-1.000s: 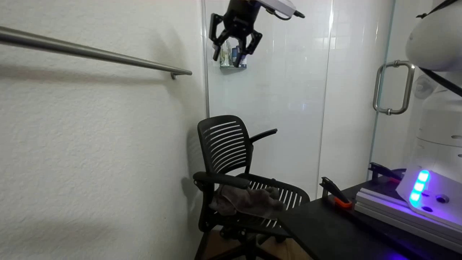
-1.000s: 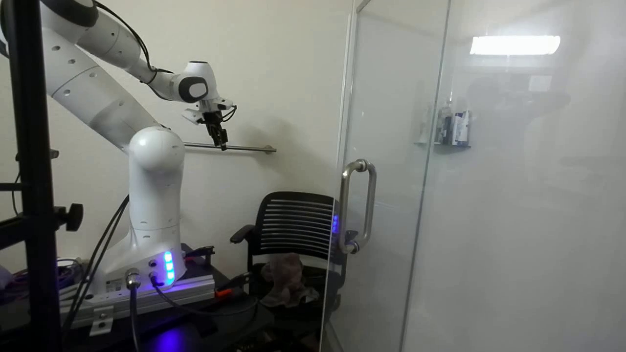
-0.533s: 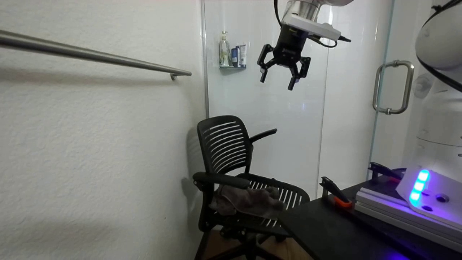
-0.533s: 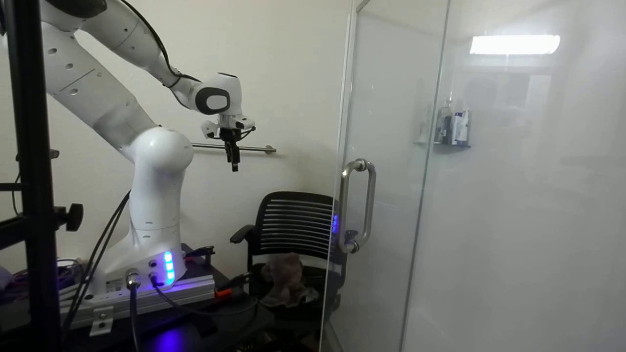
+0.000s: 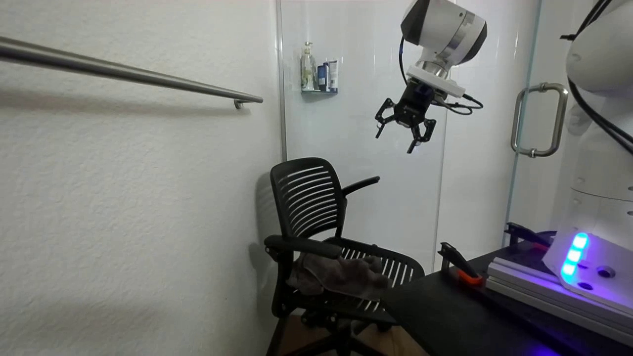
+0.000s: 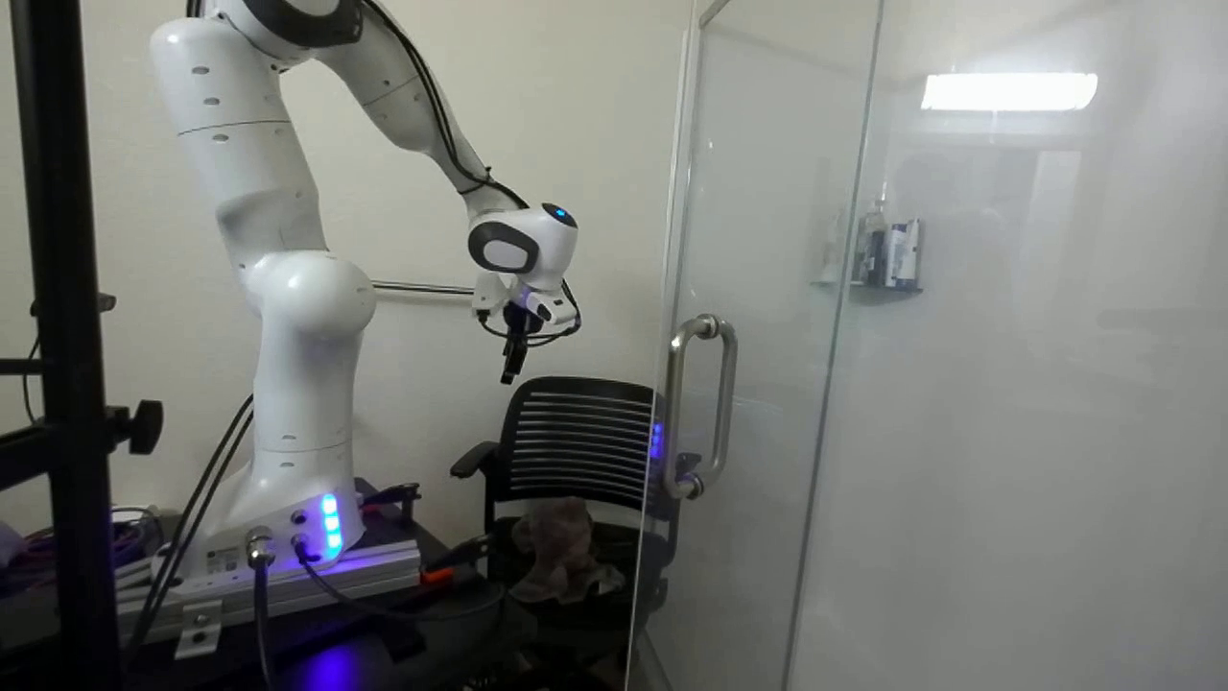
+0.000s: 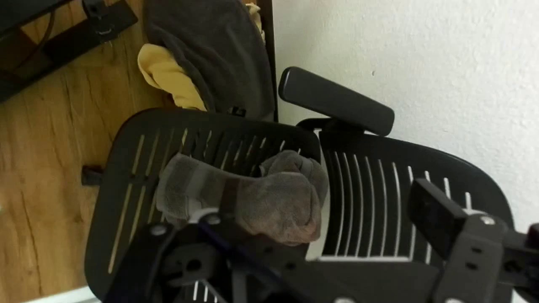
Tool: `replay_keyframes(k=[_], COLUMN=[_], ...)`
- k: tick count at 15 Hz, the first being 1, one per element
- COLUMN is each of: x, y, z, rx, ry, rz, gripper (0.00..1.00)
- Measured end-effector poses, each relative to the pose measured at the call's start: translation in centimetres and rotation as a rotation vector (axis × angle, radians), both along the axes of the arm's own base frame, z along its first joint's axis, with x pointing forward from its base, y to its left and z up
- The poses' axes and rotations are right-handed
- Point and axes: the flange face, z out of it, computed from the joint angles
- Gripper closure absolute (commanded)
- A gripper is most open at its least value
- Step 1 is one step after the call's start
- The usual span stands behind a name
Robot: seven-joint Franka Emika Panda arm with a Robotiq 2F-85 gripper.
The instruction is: Remove the towels from the black chair and put them on the floor
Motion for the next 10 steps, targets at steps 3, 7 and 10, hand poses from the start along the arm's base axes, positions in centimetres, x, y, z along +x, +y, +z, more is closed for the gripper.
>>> replay_keyframes(k=[3, 7, 10], x=[2.3, 6.2, 7.4], y=[-2.4, -1.0, 0.1], z=[-4.0, -9.4, -11.4], rx=[0.098, 0.179, 0.179], ry=[0.093, 0.051, 0.065], rz=[-0.024, 0.086, 0.123], gripper=[0.0, 0.0, 0.0])
